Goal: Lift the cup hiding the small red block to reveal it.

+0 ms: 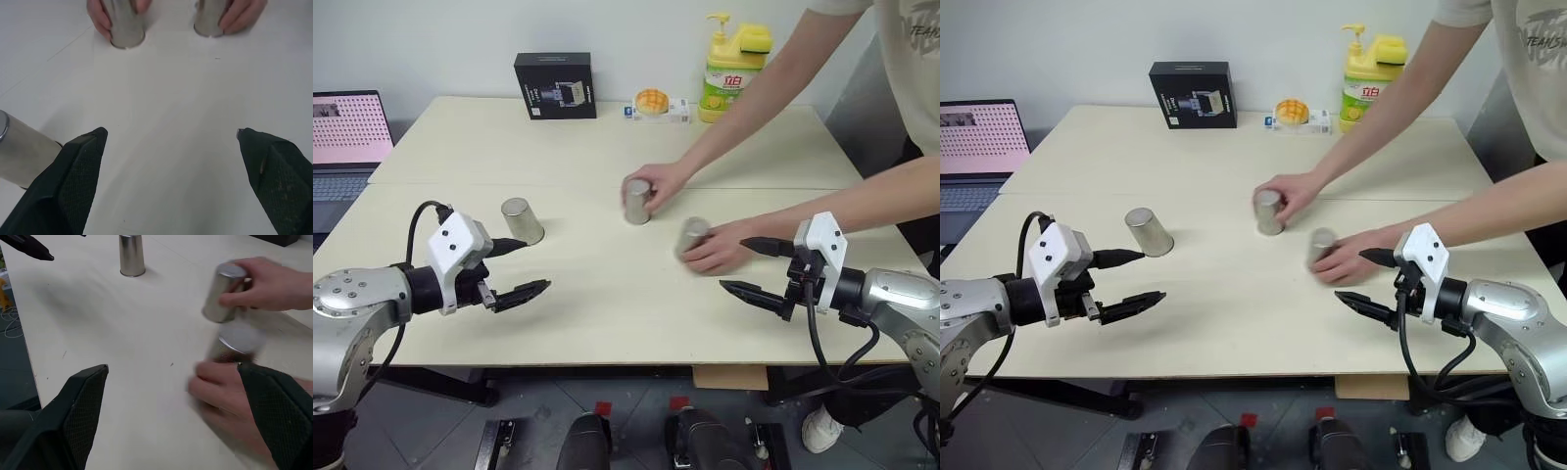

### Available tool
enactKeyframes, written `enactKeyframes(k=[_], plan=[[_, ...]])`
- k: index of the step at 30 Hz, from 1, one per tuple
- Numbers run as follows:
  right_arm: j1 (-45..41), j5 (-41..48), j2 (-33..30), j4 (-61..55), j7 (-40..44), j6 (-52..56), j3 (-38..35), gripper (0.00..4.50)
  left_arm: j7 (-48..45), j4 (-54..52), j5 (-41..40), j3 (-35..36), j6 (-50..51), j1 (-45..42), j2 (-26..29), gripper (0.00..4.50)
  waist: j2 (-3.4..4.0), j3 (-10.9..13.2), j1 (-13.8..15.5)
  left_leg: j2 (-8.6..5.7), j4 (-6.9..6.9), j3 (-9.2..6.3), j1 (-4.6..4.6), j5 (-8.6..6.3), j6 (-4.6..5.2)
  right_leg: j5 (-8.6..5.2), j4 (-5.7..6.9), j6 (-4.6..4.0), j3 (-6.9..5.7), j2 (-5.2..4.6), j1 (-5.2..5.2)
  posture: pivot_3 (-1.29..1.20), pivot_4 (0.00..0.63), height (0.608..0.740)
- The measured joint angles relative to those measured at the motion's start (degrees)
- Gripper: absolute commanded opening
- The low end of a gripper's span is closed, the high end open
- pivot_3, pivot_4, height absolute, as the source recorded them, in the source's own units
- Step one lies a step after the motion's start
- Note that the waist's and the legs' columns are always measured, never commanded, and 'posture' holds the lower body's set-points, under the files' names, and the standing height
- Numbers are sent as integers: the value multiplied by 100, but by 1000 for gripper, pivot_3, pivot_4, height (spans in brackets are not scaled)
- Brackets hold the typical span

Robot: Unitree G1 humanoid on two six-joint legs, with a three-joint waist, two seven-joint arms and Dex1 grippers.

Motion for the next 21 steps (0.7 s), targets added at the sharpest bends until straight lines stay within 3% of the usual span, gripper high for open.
enactKeyframes(k=[13, 17, 21], plan=[[53, 120, -14, -6, -29, 184, -27, 4488, 22, -131, -260, -101, 198, -363, -29, 4500, 0, 0, 1, -1, 0, 0, 0, 0, 0, 0, 0, 0, 0, 0, 1, 0, 150, 740], [-135, -50, 240, 153, -465, 167, -19, 4488, 7, -406, -523, -286, 430, -660, -31, 4500, -1, 0, -9, -4, 1, 2, 2, 0, 0, 1, 1, 2, 3, 1, 1, 0, 150, 740], [-841, -531, 658, 590, -1240, 266, 237, 4488, -105, -563, -731, -526, 586, -953, -24, 4500, -1, 0, -26, -11, 5, 3, 4, 1, -1, 5, 3, 6, 4, 11, 1, 0, 150, 740]])
